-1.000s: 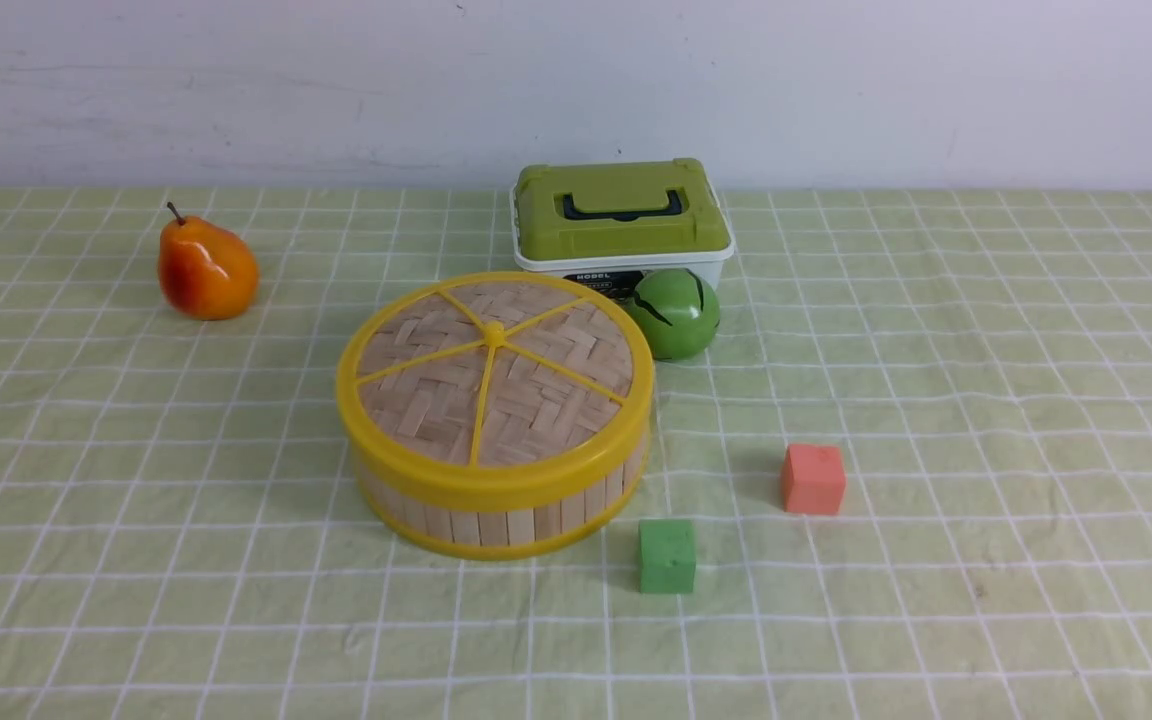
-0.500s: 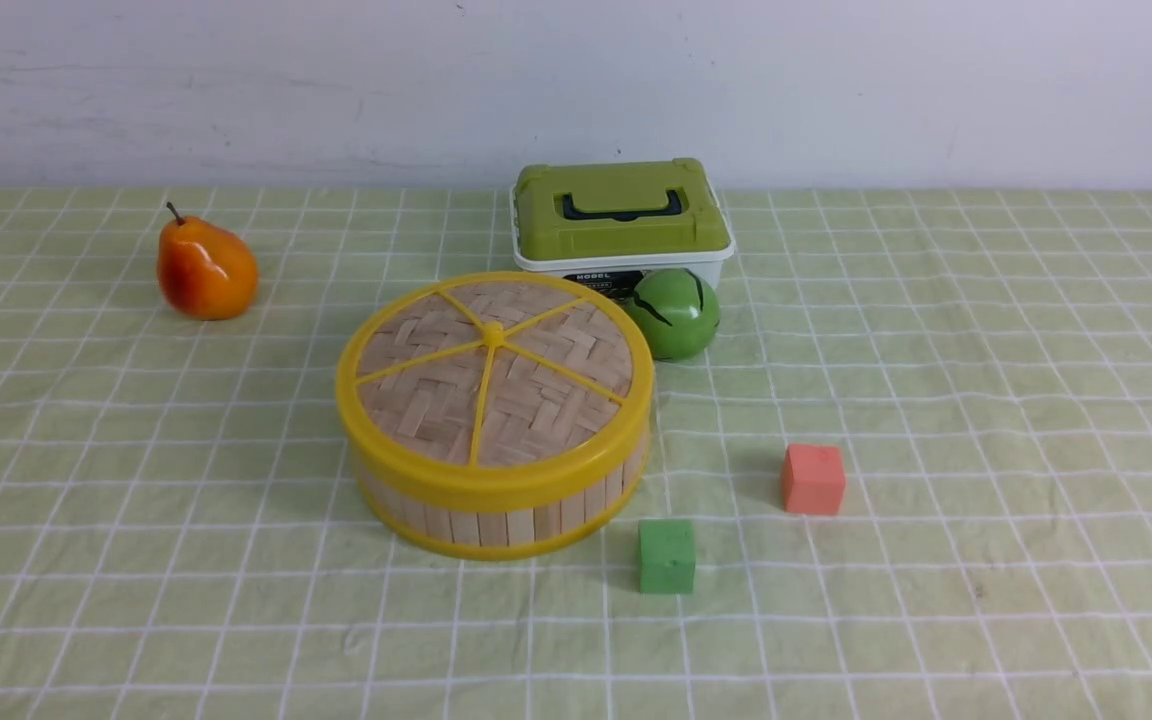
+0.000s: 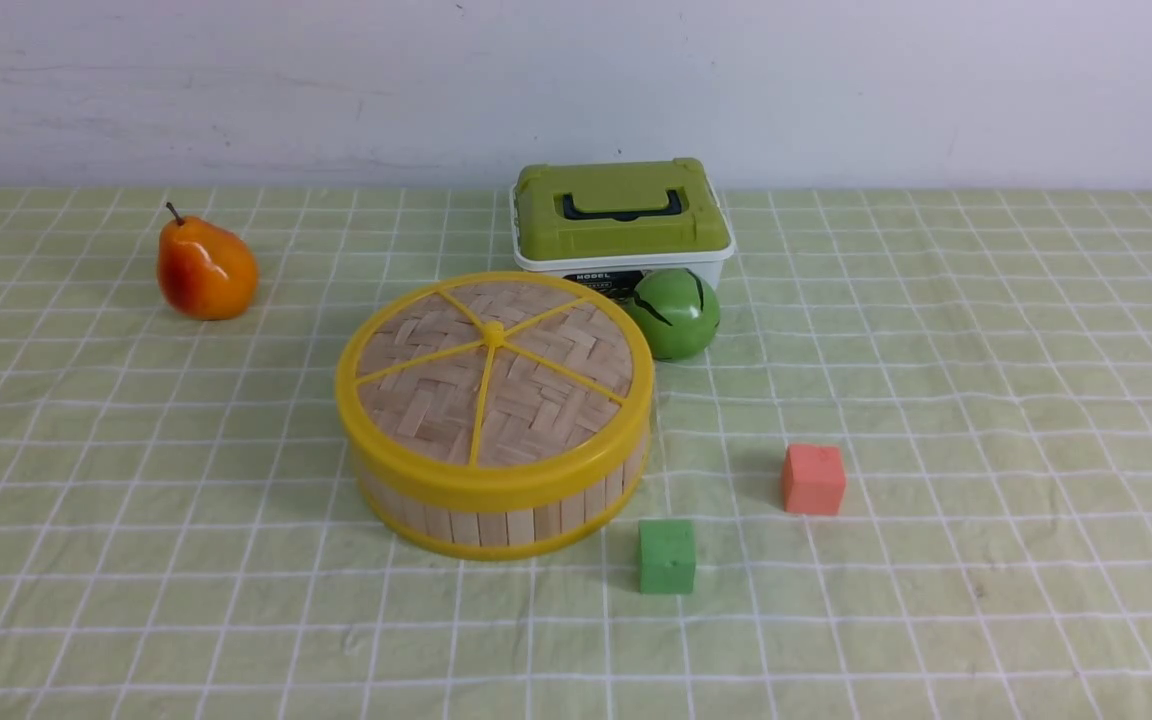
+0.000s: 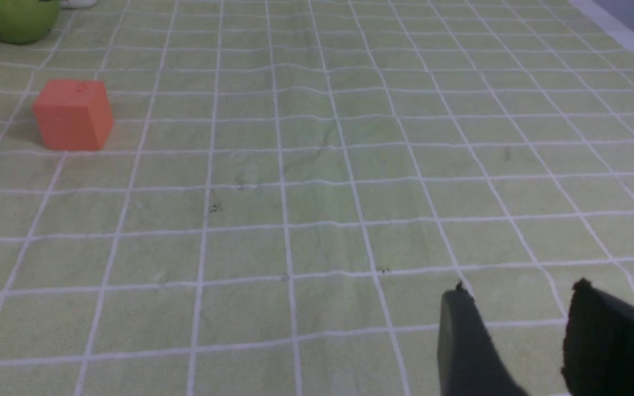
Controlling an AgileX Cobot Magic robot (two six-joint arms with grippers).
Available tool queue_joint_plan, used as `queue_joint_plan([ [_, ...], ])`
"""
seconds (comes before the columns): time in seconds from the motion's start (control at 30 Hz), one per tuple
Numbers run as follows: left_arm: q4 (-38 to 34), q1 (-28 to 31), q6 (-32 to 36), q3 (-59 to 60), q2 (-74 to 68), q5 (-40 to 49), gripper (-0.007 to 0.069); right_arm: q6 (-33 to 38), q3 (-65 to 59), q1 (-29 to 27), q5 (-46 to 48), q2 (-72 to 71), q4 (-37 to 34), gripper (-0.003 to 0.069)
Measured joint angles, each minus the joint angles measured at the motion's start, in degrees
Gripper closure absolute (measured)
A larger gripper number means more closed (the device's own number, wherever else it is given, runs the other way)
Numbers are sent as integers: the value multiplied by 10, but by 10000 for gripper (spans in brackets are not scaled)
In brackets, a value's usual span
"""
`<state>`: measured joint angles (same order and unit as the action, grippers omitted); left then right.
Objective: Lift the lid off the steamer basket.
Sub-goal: Use the left arm to lift the lid of the steamer
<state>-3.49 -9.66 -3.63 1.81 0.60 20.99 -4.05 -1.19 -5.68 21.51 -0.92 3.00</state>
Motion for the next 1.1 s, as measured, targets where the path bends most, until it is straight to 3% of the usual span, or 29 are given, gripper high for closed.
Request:
queue_joint_plan([
  [0.47, 1, 0, -13, 0, 0, -319, 574, 0, 0, 0, 0, 0, 0, 418],
  [0.6, -1, 0, -66, 0, 0, -397, 568, 0, 0, 0, 0, 0, 0, 418],
  [0.73, -5, 0, -174, 0, 0, -448, 566, 0, 0, 0, 0, 0, 0, 418],
  [0.87, -6, 0, -226, -24, 0, -426, 586, 0, 0, 0, 0, 0, 0, 418],
  [0.9, -2, 0, -229, -63, -1, -386, 613, 0, 0, 0, 0, 0, 0, 418],
  [1.1, 28, 0, -153, -246, -103, -242, 637, 0, 0, 0, 0, 0, 0, 418],
])
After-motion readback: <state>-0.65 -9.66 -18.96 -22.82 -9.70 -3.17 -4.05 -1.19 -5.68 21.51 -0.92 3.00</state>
